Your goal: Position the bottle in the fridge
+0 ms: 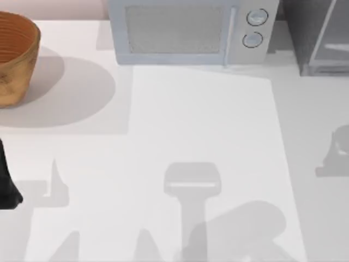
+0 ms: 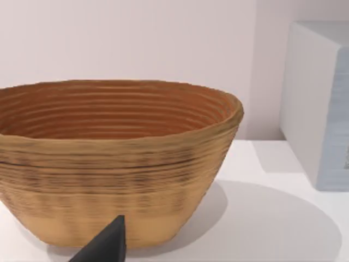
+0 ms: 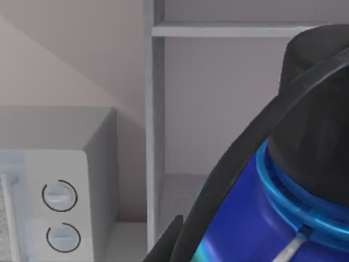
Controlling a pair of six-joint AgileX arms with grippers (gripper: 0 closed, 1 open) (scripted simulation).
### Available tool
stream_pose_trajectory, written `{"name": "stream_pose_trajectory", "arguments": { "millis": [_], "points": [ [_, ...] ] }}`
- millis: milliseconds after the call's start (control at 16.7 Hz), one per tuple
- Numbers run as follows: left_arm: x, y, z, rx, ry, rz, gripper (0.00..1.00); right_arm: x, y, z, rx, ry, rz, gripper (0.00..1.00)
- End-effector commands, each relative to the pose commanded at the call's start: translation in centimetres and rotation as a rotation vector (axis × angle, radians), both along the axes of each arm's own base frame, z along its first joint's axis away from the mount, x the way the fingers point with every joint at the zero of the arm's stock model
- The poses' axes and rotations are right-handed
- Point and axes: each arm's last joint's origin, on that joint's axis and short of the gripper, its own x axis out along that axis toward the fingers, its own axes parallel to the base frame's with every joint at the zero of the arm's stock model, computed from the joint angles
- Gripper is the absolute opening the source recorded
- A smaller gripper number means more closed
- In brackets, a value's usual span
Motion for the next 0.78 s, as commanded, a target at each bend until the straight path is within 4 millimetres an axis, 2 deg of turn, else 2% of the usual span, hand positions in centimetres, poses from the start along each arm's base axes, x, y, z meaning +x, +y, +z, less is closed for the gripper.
{"name": "stream_pose_trajectory", "arguments": {
  "millis": [180,360,480,600,780],
  "points": [
    [0.0,0.0,0.0,0.000,0.000,0.000,1.00,4.2,-0.9,2.7,-0.007,0.005,-0.008,0.01],
    [0.0,0.0,0.0,0.000,0.000,0.000,1.00,10.5,-2.4,3.0,-0.008,0.055,-0.014,0.01],
    [0.0,0.0,0.0,0.000,0.000,0.000,1.00,15.1,-3.8,1.4,-0.004,0.093,-0.014,0.01],
    [0.0,0.0,0.0,0.000,0.000,0.000,1.00,19.2,-5.3,-1.0,0.002,0.122,-0.013,0.01],
    [0.0,0.0,0.0,0.000,0.000,0.000,1.00,23.7,-7.4,-5.1,0.008,0.135,-0.009,0.01]
  ]
}}
